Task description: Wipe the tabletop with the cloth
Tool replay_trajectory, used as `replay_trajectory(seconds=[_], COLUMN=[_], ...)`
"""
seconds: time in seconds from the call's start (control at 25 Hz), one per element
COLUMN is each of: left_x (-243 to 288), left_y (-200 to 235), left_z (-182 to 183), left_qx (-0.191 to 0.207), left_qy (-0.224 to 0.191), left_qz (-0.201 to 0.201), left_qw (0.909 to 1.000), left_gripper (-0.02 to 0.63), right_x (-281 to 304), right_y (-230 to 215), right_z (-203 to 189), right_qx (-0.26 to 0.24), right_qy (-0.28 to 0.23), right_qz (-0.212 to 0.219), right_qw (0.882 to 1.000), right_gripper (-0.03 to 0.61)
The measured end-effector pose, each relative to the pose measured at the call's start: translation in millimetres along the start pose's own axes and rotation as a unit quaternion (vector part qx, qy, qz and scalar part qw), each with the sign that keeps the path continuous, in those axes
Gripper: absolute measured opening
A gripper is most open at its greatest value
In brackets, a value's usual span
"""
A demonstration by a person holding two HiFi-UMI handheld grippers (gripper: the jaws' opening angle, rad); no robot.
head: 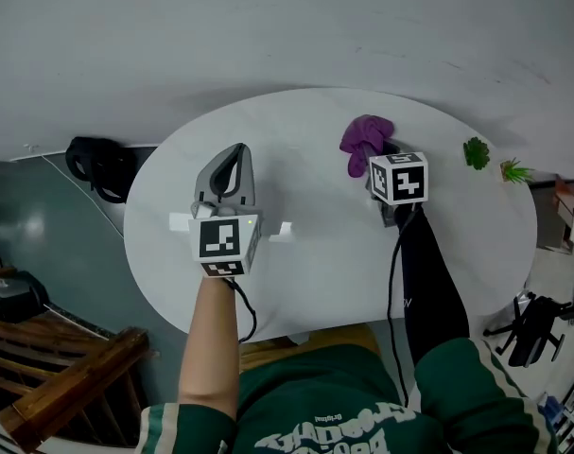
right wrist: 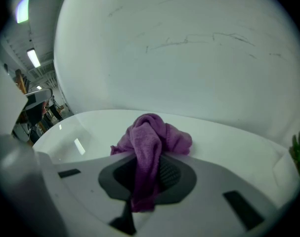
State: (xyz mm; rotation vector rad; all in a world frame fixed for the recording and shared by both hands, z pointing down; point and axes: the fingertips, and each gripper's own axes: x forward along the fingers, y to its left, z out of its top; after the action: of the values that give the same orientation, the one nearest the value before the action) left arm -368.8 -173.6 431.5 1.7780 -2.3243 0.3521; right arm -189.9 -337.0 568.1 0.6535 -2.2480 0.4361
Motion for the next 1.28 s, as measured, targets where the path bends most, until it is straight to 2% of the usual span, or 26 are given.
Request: replay_trajectory(seconds=[0.28,0.6,1.0,1.28], left_x=[-33,-79,-146,-193], left_y=[77,170,284,335], left_z=[-24,-57,-93,-116], left_qx=[-0.011,-0.012,-0.023,-0.04], left_qy=[0.003,0.015,0.025,0.035], left_qz=[-0.001,0.003,0.051,0.089], left_qw=[0.9999,0.9998,0.9981,0.9946], left_gripper=[0.0,0.0,0.0,0.0], right_x=[24,60,103,121], right_y=[84,202,346,436], right_z=[10,27,48,53], right_qx=[0.0,-0.009,-0.046,-0.074], right_qy=[0.002,0.001,0.008,0.016], right_qz=[-0.005,0.004,0.046,0.09], right_qw=[1.0,1.0,0.998,0.993], right_gripper=[0.055,0.055,0.055,0.055])
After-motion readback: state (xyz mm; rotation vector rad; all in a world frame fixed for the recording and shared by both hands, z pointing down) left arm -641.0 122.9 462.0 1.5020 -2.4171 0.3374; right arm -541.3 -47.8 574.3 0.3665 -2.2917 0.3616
